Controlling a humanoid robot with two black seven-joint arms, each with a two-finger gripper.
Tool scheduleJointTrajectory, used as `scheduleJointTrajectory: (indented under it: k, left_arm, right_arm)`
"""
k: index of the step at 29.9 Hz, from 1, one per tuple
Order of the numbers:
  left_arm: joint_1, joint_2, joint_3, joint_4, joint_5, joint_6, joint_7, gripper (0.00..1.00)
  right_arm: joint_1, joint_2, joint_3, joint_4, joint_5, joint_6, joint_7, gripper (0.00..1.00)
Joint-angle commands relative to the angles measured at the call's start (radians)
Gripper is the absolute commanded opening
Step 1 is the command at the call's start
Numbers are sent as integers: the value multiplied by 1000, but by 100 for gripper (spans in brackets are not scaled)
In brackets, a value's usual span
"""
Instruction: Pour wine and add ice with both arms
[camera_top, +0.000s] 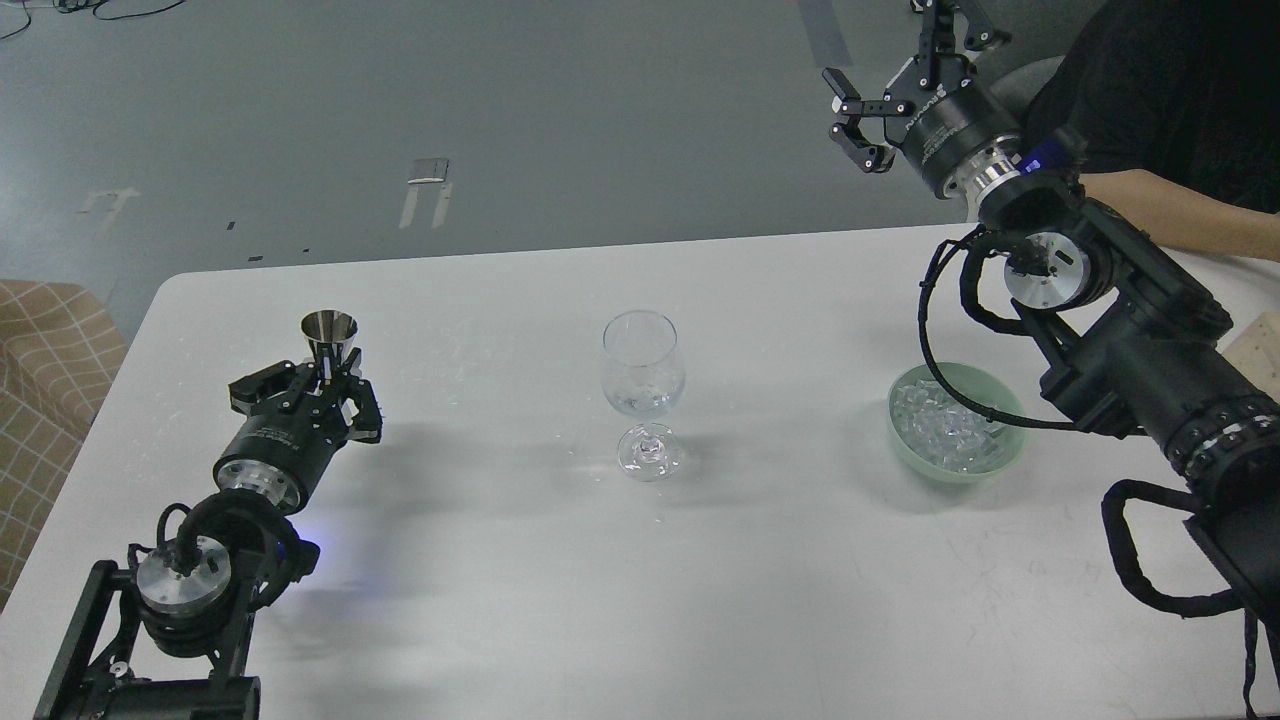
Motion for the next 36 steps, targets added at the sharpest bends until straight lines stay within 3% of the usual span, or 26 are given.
scheduleJointTrajectory:
  k: [1,12,32,35,36]
  left_arm:
    - [0,-1,0,16,2,-2,-3,27]
    - [-8,1,3,34,7,-1,-8,47]
    - [-11,10,6,40,11,5,6,60]
    - [-10,12,6,37,11,2,12,70]
    - [-10,13,12,36,11,2,12,78]
  right_arm:
    - [0,2,0,1,0,0,0,100]
    - [0,0,0,0,0,-1,0,100]
    - [2,0,2,-2,0,0,0,100]
    - [2,0,2,-2,0,0,0,100]
    - [2,0,2,-2,0,0,0,100]
